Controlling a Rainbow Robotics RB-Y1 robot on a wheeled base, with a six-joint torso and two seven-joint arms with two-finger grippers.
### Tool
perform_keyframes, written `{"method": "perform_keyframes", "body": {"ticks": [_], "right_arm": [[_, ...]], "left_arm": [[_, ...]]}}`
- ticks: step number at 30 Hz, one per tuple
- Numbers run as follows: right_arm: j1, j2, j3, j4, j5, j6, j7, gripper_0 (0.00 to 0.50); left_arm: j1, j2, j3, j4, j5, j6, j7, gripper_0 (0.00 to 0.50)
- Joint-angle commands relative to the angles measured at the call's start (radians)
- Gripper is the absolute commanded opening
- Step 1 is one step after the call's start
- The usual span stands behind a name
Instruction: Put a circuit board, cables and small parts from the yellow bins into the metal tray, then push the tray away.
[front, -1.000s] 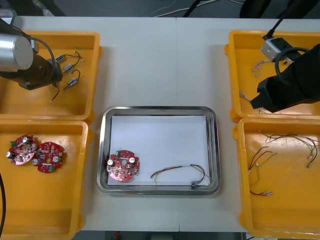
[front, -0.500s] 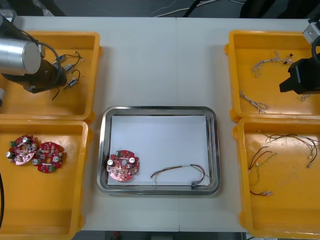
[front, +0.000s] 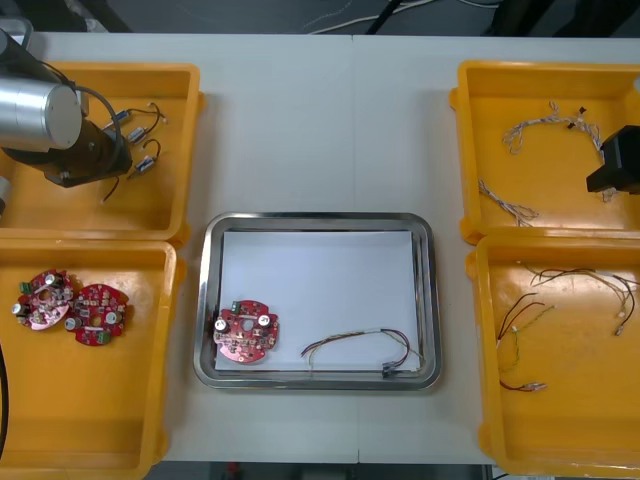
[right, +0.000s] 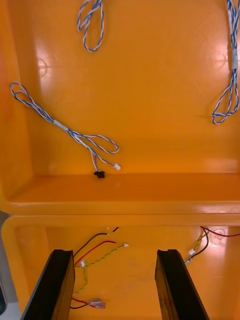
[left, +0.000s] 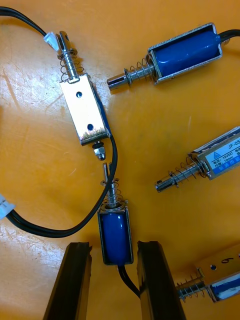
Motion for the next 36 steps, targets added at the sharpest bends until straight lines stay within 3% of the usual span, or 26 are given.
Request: {"method": "perform_keyframes", "body": {"ticks": [1,4,6,8,9,10,21,27,36], "right_arm": [[-0.043,-0.047,0.015,0.071,-0.003,-0.048,0.169,0.469],[-0.06,-0.047,0.052,0.106,0.0,-0.088,0.223,0.47],[-0.074,-0.047,0.076,0.127,0.006,-0.113,0.249,0.469],[-0.093,-0.047,0.113,0.163,0.009,-0.146,0.278,0.47],[-0.099,-0.047,0.121,0.172,0.009,-0.155,0.286,0.47],[-0.112,-0.047,0.139,0.193,0.009,-0.172,0.298,0.47],[-0.171,-0.047,0.3,0.301,-0.002,-0.309,0.381,0.47],[-0.171,-0.047,0.374,0.304,0.018,-0.366,0.372,0.47],[-0.171,0.009,0.386,0.405,0.02,-0.407,0.362,0.468]], "left_arm": [[-0.047,-0.008,-0.013,-0.006,-0.011,-0.011,0.073,0.233],[-0.047,-0.008,-0.013,-0.006,-0.011,-0.011,0.075,0.225],[-0.047,-0.007,-0.013,-0.006,-0.015,-0.01,0.075,0.187],[-0.044,-0.007,-0.015,-0.006,-0.015,-0.011,0.075,0.06],[-0.045,-0.007,-0.015,-0.006,-0.015,-0.011,0.075,0.014],[-0.044,-0.007,-0.013,-0.006,-0.015,-0.011,0.075,0.0],[-0.044,0.018,-0.001,-0.035,-0.018,0.039,0.073,0.0],[-0.044,0.041,0.031,-0.118,-0.007,0.179,0.07,0.0],[-0.038,0.062,0.086,-0.253,0.015,0.362,0.07,0.0]]}}
